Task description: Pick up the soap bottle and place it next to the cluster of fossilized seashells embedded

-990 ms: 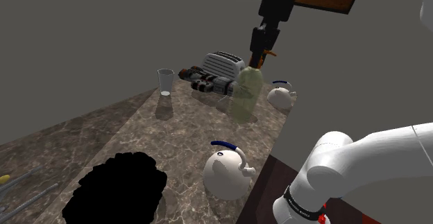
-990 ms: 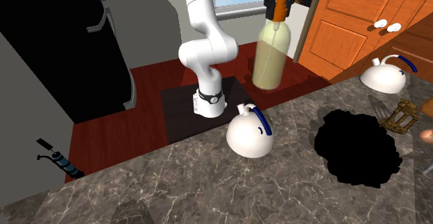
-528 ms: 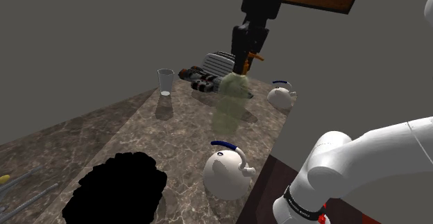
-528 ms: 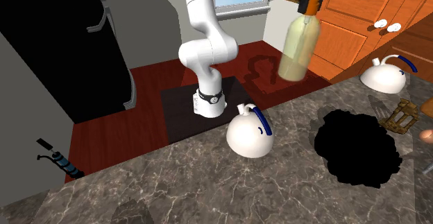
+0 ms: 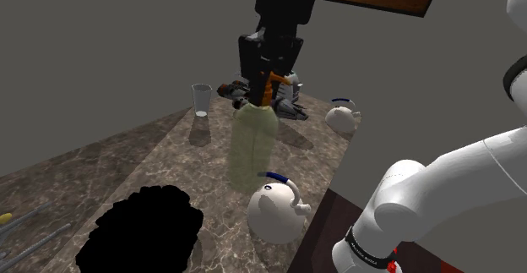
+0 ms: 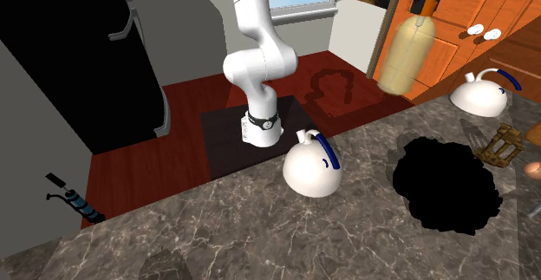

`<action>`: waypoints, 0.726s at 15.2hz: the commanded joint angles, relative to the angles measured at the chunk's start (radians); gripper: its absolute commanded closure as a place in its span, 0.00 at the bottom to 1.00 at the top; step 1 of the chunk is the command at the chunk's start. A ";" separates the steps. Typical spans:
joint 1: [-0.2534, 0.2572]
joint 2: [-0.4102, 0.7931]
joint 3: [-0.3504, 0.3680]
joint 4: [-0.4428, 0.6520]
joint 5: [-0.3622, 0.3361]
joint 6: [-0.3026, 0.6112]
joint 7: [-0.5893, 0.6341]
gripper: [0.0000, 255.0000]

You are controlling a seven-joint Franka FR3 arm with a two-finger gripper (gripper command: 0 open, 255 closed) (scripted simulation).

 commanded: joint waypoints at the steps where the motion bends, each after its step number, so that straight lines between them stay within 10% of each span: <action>1: 0.002 0.001 0.017 -0.016 0.006 0.022 0.016 1.00; 11: 0.020 -0.064 0.021 -0.204 0.032 0.147 -0.008 1.00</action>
